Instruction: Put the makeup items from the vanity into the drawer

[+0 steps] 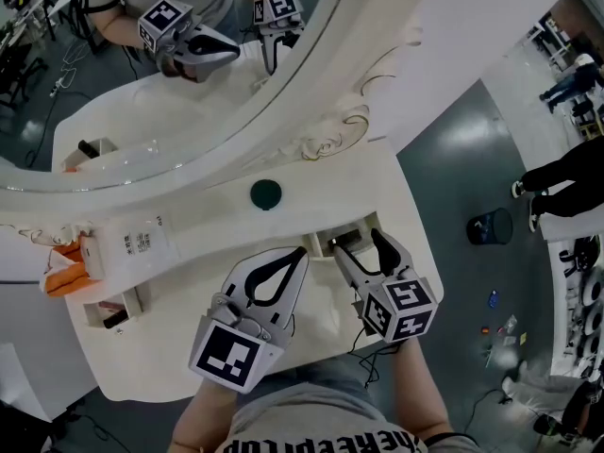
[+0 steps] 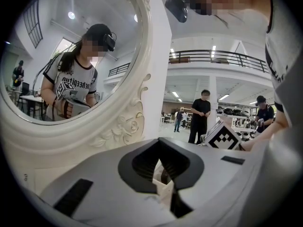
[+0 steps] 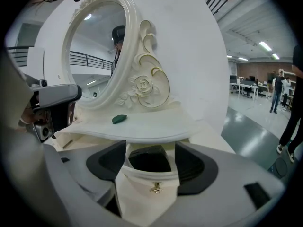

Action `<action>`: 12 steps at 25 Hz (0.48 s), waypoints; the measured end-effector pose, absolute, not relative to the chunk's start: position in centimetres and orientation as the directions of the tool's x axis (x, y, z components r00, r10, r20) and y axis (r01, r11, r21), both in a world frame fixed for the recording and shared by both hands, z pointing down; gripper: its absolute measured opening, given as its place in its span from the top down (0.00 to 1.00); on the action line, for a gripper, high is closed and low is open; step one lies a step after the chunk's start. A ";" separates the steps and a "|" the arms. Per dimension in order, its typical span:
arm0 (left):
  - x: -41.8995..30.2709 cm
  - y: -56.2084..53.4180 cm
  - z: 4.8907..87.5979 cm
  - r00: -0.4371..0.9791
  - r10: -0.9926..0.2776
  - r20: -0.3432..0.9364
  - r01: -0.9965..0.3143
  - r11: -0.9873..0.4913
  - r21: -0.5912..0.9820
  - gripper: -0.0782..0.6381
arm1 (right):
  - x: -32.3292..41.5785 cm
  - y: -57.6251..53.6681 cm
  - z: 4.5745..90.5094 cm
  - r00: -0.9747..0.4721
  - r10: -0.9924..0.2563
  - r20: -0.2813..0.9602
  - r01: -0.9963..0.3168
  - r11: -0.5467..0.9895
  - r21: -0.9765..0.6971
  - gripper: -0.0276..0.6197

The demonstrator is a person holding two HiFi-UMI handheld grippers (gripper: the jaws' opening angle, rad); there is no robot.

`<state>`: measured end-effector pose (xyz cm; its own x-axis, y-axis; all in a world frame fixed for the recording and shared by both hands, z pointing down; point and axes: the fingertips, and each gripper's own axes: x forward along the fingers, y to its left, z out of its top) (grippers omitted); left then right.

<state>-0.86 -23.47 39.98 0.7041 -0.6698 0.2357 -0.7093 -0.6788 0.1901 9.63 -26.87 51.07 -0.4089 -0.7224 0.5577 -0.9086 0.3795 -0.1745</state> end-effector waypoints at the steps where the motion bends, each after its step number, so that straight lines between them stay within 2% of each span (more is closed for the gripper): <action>1: -0.9 -23.5 40.0 0.704 -0.670 0.235 -0.709 -0.679 0.189 0.87 | 9.6 -26.9 51.0 -0.410 -0.723 0.555 -0.908 0.380 -0.176 0.42; 9: -0.7 -23.3 39.9 0.705 -0.670 0.232 -0.708 -0.681 0.186 0.87 | 9.6 -26.6 50.2 -0.427 -0.734 0.529 -0.902 0.383 -0.197 0.43; 12: -0.5 -23.1 39.8 0.707 -0.669 0.228 -0.706 -0.684 0.184 0.87 | 9.3 -26.4 49.4 -0.451 -0.739 0.500 -0.891 0.402 -0.209 0.47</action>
